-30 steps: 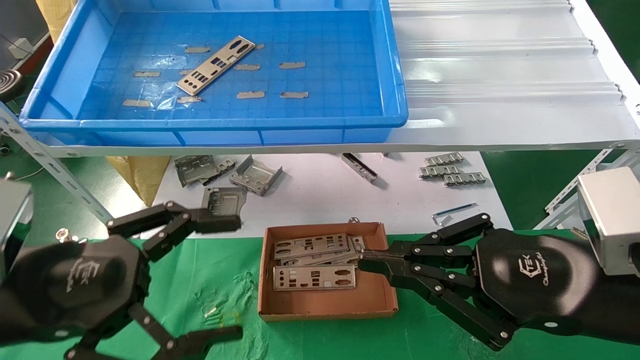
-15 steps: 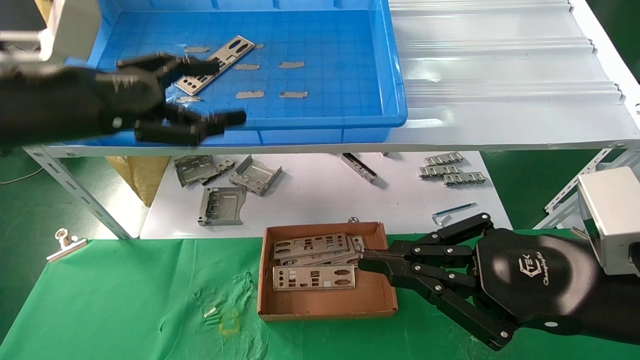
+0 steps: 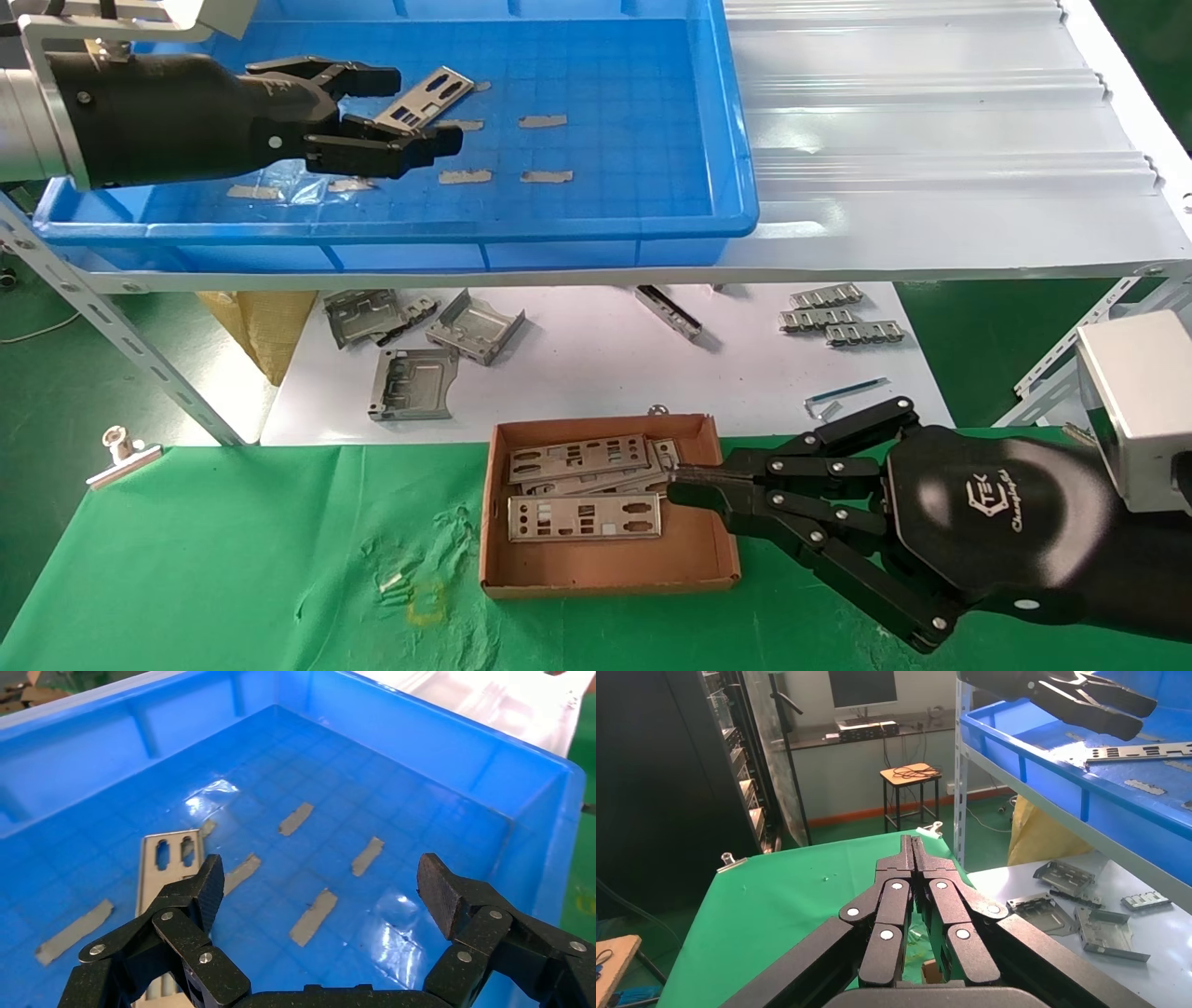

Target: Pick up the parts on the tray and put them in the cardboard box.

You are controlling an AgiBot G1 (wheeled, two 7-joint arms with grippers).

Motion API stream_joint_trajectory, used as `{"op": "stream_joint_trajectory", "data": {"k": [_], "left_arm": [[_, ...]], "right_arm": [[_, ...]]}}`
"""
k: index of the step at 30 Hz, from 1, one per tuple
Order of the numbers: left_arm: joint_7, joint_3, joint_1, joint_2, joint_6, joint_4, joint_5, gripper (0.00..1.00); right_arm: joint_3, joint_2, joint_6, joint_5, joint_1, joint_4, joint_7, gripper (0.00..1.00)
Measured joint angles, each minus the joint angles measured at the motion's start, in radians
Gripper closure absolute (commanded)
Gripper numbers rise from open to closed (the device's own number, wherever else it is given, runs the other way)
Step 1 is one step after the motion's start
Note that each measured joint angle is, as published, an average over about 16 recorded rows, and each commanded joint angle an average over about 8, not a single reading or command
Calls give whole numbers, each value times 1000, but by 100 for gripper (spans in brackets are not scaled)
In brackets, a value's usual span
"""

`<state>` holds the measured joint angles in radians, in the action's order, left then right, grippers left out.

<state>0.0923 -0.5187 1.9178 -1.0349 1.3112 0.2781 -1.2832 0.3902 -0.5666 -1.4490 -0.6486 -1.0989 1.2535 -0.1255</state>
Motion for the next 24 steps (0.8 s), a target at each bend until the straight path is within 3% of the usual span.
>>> {"op": "stream_joint_trajectory", "data": {"k": [4, 5, 11, 13, 22, 24], "left_arm": [[-26, -8, 28, -27, -37, -70, -16, 0], [-33, -10, 34, -33, -50, -85, -21, 0], [-72, -25, 63, -78, -139, -152, -49, 0], [-81, -30, 71, -94, -172, -170, -58, 0], [-97, -49, 95, -160, -297, -233, -90, 0], [-92, -52, 98, -172, -316, -244, -95, 11]], "right_arm": [[0, 0, 0, 0, 0, 0, 0, 97], [0, 0, 0, 0, 0, 0, 0, 89], [0, 0, 0, 0, 0, 0, 0, 14], [0, 0, 0, 0, 0, 0, 0, 0], [0, 0, 0, 0, 0, 0, 0, 0], [0, 0, 0, 0, 0, 0, 0, 0]]}}
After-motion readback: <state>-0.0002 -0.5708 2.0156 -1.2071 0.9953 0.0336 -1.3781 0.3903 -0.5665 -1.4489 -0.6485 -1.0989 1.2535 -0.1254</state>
